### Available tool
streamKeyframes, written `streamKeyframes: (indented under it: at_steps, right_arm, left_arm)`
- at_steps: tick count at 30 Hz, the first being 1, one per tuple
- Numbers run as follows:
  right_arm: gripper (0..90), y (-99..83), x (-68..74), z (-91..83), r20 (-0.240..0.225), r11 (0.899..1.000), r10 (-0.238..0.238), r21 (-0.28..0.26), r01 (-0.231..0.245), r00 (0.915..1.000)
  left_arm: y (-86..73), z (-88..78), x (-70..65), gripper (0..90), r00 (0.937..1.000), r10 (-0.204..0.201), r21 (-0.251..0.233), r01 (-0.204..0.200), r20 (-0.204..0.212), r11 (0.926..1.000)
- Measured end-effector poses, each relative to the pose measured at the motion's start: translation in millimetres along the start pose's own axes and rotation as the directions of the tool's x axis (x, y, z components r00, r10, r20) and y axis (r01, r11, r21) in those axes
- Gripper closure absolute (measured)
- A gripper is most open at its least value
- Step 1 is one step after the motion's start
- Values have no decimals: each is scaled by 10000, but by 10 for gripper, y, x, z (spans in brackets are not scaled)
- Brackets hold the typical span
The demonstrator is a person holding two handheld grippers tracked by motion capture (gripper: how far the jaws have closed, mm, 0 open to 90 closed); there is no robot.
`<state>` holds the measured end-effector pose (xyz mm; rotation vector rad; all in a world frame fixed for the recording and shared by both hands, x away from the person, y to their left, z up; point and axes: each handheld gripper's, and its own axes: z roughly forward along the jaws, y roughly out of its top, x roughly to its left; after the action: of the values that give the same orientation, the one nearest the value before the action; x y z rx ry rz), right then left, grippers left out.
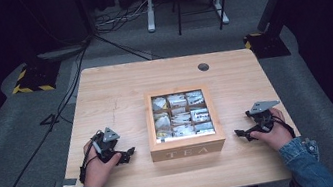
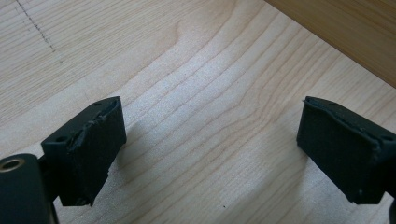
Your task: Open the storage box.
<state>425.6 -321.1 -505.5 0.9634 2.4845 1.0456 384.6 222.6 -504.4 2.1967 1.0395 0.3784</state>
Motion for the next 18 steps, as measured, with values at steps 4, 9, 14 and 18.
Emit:
streamKeyframes:
  at_steps: [4, 9, 14, 18]
  right_arm:
    - [21, 2, 3, -2, 54, 10000, -18, 39, 18, 10000]
    - [16, -2, 19, -5, 229, 10000, 79, 46, -80, 9997]
    - [139, -6, 20, -16, 264, 9999, 107, -85, -105, 9996]
    - [266, -9, -6, -44, 90, 9990, 66, -444, -62, 9999]
  left_arm:
    - [3, 0, 4, 84, 10000, 9, 4, -9, -10, 10000]
    - [4, 3, 6, 83, 10000, -3, 11, 3, 34, 10000]
    - [3, 6, 0, 83, 10000, -22, -14, 22, 14, 10000]
    - [3, 6, 3, 83, 10000, -12, -22, 12, 19, 10000]
